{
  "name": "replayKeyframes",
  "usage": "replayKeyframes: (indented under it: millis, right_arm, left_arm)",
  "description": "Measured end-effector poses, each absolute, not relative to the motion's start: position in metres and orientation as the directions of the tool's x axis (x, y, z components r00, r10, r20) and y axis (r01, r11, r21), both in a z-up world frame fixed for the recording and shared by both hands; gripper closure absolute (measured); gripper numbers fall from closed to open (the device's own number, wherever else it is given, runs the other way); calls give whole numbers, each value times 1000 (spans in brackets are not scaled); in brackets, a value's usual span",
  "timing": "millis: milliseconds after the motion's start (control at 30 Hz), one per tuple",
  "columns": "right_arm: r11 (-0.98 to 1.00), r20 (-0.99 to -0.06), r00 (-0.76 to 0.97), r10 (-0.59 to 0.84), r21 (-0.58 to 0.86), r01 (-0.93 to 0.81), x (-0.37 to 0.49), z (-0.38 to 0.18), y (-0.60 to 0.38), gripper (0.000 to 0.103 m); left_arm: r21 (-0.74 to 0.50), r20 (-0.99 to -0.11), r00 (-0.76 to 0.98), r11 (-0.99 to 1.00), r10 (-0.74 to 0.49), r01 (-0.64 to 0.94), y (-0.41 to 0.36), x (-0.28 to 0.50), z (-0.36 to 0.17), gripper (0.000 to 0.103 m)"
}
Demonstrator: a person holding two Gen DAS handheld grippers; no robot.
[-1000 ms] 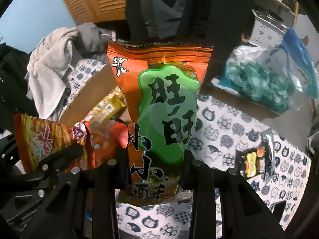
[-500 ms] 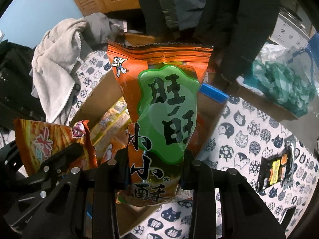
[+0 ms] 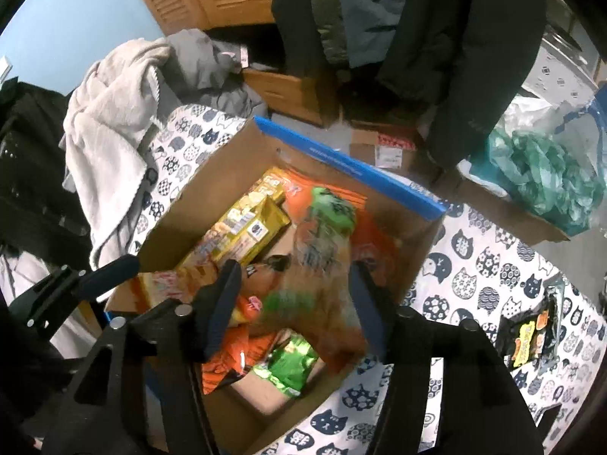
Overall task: Organize snacks
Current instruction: 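Open both grippers to drop the two snack bags into the box, then move both grippers back toward the black snack bag and silver foil bar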
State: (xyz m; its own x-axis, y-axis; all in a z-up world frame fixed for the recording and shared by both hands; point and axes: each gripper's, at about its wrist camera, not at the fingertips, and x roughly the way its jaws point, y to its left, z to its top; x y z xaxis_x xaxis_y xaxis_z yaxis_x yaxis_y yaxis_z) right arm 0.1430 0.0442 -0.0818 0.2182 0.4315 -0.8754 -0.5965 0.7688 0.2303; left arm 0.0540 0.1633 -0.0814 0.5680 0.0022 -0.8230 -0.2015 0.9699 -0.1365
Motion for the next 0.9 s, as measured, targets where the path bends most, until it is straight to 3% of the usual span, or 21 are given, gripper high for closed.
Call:
replayKeyframes:
  millis: [233,900]
  right_arm:
    - [788,-876,245,416,213,-577,142,-77,20,34]
    - [853,-891,310,333,144,-502,132,-76,-82,31]
  left_arm:
    - [-122,-824,567,979,-9,-162,147,56,-80,38]
    - [-73,-816,576,997,-46,-23,81,62,-64,32]
